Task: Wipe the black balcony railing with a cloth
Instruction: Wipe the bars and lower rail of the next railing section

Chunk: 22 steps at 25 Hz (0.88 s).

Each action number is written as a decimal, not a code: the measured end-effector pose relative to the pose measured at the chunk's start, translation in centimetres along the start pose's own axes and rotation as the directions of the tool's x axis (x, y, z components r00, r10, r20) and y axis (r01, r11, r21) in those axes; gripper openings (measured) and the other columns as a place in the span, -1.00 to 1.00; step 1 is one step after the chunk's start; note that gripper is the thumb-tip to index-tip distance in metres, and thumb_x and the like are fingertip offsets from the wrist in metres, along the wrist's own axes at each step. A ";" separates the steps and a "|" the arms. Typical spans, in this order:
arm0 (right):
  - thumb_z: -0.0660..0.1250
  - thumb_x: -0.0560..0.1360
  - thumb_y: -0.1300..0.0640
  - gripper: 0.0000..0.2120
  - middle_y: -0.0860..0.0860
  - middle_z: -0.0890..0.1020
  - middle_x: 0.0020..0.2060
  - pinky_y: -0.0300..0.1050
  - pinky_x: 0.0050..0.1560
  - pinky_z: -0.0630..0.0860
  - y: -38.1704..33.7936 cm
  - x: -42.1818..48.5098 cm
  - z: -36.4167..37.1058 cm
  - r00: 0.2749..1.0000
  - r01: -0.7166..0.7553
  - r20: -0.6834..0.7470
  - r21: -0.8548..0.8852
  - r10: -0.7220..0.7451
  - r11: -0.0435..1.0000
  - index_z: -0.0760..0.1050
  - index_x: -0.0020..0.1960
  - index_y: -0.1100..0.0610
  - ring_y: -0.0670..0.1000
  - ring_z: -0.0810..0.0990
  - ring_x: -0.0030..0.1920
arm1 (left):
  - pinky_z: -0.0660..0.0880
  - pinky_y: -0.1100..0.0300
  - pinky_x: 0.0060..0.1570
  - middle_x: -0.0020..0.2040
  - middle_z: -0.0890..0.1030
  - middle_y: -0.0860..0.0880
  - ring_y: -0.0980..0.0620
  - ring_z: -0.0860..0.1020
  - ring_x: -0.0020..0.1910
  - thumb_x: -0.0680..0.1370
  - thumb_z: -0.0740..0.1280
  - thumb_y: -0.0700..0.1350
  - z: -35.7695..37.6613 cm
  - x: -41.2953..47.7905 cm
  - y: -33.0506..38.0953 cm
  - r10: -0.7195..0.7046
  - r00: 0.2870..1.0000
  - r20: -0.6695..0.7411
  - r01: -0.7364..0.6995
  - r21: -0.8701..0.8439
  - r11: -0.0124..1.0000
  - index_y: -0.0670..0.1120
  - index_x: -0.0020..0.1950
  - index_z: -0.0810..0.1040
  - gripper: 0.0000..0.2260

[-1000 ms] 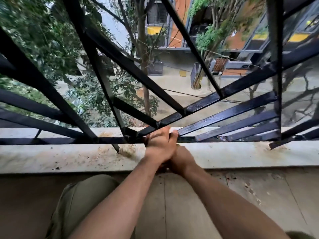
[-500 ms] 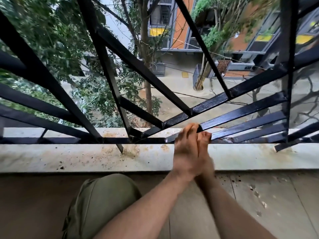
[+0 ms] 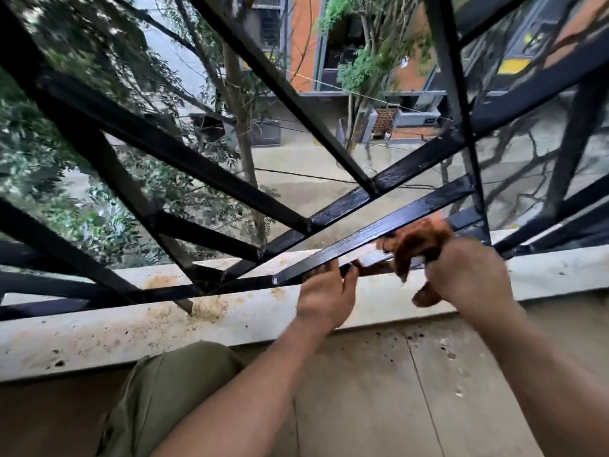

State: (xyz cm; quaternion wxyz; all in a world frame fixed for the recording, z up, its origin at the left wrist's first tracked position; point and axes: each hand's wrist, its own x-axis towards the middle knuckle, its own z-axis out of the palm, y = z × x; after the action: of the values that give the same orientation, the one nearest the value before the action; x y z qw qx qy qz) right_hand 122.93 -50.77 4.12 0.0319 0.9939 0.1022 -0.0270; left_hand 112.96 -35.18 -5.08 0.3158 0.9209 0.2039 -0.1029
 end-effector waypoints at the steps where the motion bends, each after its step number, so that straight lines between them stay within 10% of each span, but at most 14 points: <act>1: 0.28 0.49 0.12 -0.62 0.16 0.62 -0.20 0.05 0.01 0.61 0.8 0.5 0.3 0.995 -0.081 -0.059 0.053 0.084 0.995 0.51 0.29 0.19 0.26 0.66 0.00 | 0.26 -0.03 0.39 0.47 0.38 -0.22 -0.22 0.35 0.42 0.69 -0.03 0.19 0.3 0.5 -0.4 -0.001 0.999 0.032 0.001 -0.009 1.000 -0.14 0.55 0.22 -0.44; 8: 0.34 0.45 0.05 -0.30 0.09 0.67 0.05 0.03 0.02 0.63 -5.2 -2.3 5.4 0.913 0.283 0.236 0.224 -0.333 0.933 0.19 0.54 -0.08 0.18 0.67 0.06 | 0.36 0.06 0.38 0.36 0.53 -0.21 -0.19 0.43 0.37 0.66 0.07 0.08 0.6 1.9 0.2 -0.167 0.986 0.003 0.161 -0.290 0.943 -0.09 0.34 0.52 -0.60; 14: 0.28 0.48 0.11 -0.71 0.18 0.63 -0.16 -0.02 -0.12 0.52 4.4 0.5 -4.9 1.000 -0.028 0.014 0.123 0.026 0.992 0.49 0.19 0.10 0.25 0.56 -0.19 | 0.35 0.03 0.38 0.41 0.49 -0.10 -0.14 0.37 0.42 0.64 0.03 0.31 1.2 1.6 3.9 -0.008 0.999 -0.039 -0.011 -0.462 0.887 0.03 0.52 0.32 -0.44; 17: 0.32 0.54 0.14 -0.40 0.13 0.63 -0.18 0.01 -0.08 0.61 2.2 -2.3 -1.1 0.996 0.091 -0.031 0.409 -0.086 0.908 0.27 0.54 -0.09 0.18 0.65 -0.15 | 0.41 0.10 0.26 0.25 0.58 -0.07 -0.09 0.51 0.26 0.66 0.08 0.27 0.7 1.3 7.0 -0.065 0.994 -0.089 -0.015 -0.694 0.720 0.03 0.30 0.51 -0.56; 19: 0.38 0.51 0.25 -0.42 0.07 0.65 -0.18 -0.16 -0.16 0.60 1.7 -4.6 3.8 0.992 -0.115 0.091 0.925 0.083 0.361 0.42 0.49 -0.03 -0.05 0.64 -0.24 | 0.38 0.12 0.20 0.18 0.58 -0.04 -0.08 0.52 0.19 0.64 0.04 0.32 0.6 2.0 7.5 -0.149 0.989 0.024 0.111 -0.783 0.612 0.01 0.23 0.56 -0.51; 21: 0.41 0.43 0.25 -0.63 0.19 0.64 -0.05 -0.07 -0.22 0.59 3.3 -4.6 6.6 0.882 -0.230 0.351 0.902 0.313 -0.364 0.57 0.24 0.13 0.04 0.60 -0.25 | 0.34 0.15 0.17 0.14 0.60 0.03 -0.03 0.52 0.18 0.59 0.00 0.38 0.7 3.0 7.2 -0.156 0.987 0.031 0.121 -0.781 0.612 0.03 0.27 0.60 -0.40; 22: 0.39 0.45 0.24 -0.67 0.21 0.61 0.02 0.03 -0.19 0.60 4.3 -4.1 7.1 0.853 -0.172 0.386 0.844 0.352 -0.508 0.54 0.22 0.14 0.08 0.60 -0.19 | 0.35 0.15 0.21 0.13 0.63 0.06 -0.02 0.53 0.20 0.58 0.00 0.36 1.1 3.4 7.2 -0.157 0.987 -0.012 0.087 -0.790 0.607 0.10 0.27 0.62 -0.44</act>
State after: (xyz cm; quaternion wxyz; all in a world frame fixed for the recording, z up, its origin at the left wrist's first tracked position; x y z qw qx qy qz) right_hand 119.46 -56.26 -2.50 -0.8042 0.5450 -0.2344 -0.0350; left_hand 119.15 -39.95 -3.10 0.6710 0.6766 0.3031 0.0126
